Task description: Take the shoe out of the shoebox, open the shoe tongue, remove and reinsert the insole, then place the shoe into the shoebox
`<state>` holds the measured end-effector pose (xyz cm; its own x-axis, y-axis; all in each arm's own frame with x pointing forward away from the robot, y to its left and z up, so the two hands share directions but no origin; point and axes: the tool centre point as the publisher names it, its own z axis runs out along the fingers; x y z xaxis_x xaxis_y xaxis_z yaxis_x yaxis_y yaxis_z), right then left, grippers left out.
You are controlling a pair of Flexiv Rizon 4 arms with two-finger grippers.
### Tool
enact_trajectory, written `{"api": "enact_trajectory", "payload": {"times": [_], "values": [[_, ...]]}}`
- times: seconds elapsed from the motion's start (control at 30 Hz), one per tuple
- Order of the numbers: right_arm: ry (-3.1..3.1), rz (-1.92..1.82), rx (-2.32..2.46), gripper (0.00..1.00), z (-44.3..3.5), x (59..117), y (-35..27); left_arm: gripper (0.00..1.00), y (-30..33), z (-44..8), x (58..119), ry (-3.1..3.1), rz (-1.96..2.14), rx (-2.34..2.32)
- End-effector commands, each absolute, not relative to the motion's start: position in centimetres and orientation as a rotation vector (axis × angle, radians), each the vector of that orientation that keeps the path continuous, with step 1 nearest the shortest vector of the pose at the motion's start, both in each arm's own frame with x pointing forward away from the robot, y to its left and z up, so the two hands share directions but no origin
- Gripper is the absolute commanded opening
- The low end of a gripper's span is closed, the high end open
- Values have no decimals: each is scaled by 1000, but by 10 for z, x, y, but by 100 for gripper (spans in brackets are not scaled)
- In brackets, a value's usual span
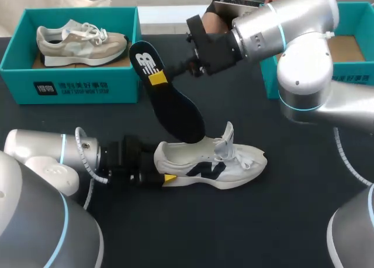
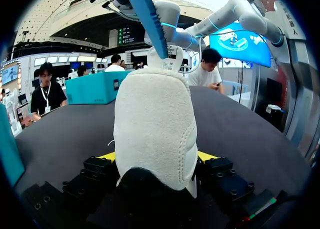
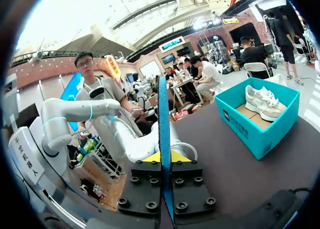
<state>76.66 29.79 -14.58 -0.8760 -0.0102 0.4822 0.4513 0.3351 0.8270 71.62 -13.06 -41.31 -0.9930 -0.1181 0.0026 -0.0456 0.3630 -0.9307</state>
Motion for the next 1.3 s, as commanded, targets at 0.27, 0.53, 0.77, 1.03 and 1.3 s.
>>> {"api": "enact_trajectory", "payload": {"times": [0.27, 0.53, 0.77, 1.03, 1.3], "values": [[-2051, -1758, -462, 0, -109, 748, 242, 0, -130, -417, 716, 2541, -1728, -154], [-2016, -1755, -503, 0, -96, 732, 225, 0, -130, -417, 716, 2541, -1728, -154], [-2040, -1776, -487, 0, -95, 731, 225, 0, -130, -417, 716, 2541, -1728, -154], [-2040, -1776, -487, 0, -95, 731, 225, 0, -130, -417, 716, 2541, -1728, -154], [-1821, -1803, -739, 0, -88, 728, 206, 0, -130, -417, 716, 2541, -1728, -154]]}}
